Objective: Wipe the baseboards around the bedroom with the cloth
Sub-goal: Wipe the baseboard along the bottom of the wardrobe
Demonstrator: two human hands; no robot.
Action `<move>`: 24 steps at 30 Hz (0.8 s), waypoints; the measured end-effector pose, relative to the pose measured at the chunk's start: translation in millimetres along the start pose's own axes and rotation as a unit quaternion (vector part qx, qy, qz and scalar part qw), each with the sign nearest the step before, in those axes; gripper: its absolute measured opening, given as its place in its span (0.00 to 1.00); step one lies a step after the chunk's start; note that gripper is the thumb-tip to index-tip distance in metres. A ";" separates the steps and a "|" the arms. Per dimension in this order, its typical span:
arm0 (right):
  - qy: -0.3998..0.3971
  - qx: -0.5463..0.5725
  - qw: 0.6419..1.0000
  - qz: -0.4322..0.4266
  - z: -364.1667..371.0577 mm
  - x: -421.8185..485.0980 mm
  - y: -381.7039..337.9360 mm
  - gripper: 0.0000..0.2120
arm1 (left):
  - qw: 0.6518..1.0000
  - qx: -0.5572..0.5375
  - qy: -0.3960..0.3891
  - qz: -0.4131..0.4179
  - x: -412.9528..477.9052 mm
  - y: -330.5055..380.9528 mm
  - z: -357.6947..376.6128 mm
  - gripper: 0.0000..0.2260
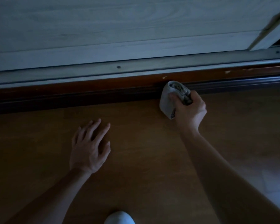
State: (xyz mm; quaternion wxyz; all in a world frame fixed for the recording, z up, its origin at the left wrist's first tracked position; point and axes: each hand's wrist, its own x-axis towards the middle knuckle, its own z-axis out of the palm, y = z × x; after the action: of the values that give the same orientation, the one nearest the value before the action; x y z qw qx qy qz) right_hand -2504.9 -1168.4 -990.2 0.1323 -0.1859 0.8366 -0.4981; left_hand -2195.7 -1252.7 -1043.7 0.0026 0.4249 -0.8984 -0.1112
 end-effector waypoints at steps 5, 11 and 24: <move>0.053 -0.004 0.998 0.019 -25.4 19.1 8.1 0.12 | 1.000 0.014 -0.003 -0.004 -0.6 3.3 -1.4 0.27; -0.014 0.015 1.000 -0.009 -4.7 1.7 -4.5 0.10 | 1.000 0.023 -0.015 -0.014 0.3 4.9 -2.5 0.27; 0.064 -0.010 0.998 0.025 -55.2 42.8 18.4 0.10 | 0.997 0.025 0.013 -0.074 5.1 40.2 4.6 0.27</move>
State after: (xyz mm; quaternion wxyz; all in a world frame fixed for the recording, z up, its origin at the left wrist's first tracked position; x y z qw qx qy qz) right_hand -2568.9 -1136.1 -982.1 0.0889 -0.1344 0.8526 -0.4971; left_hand -2230.1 -1231.0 -1040.6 -0.0047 0.4911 -0.8671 -0.0831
